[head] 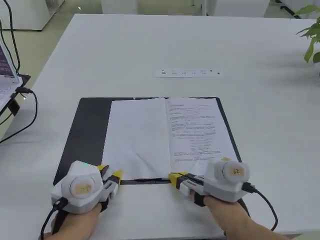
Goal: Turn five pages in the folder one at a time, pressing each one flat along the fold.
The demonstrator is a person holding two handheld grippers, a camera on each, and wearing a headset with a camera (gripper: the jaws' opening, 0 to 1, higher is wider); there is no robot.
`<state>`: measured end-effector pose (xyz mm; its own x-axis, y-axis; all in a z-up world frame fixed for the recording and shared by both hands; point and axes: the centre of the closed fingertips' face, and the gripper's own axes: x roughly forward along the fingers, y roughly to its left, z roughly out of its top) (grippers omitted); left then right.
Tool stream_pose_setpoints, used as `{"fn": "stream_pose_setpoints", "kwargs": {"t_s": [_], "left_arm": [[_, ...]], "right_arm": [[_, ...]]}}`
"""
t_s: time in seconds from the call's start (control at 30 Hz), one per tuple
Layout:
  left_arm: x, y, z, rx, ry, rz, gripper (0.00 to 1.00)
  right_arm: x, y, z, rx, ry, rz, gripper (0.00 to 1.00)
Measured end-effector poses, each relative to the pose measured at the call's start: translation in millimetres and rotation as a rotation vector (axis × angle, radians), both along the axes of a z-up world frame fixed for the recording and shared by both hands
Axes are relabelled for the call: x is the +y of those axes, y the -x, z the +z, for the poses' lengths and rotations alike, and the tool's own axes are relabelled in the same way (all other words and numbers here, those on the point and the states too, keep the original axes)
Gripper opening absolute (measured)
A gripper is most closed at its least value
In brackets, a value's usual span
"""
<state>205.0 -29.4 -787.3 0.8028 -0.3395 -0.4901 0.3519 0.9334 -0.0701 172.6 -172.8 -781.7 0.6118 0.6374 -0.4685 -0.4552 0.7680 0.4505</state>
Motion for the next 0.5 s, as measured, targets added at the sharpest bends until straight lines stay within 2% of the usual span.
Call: {"fn": "stream_pose_setpoints", "kwargs": {"t_s": [0.2,0.43,0.47,0.5], "left_arm": [[0.0,0.3,0.5,0.004,0.0,0.006,0.21],[-0.4,0.3,1.3,0.025,-0.004,0.014,0.21],[-0.5,0.0,0.9,0.03,-0.001,0.014,0.21],[-0.9,0.1,1.6,0.044,0.028,0.03,0.22]], "right_arm": [[1.5,10.9,0.7,0.045,-0.008,0.007,0.0],[7.2,12.3,26.7,0.043,-0.061,0.003,0.0],[7.3,12.1,30.5,0.041,-0.066,0.003,0.0],[6.8,12.0,35.3,0.039,-0.068,0.002,0.0]]}}
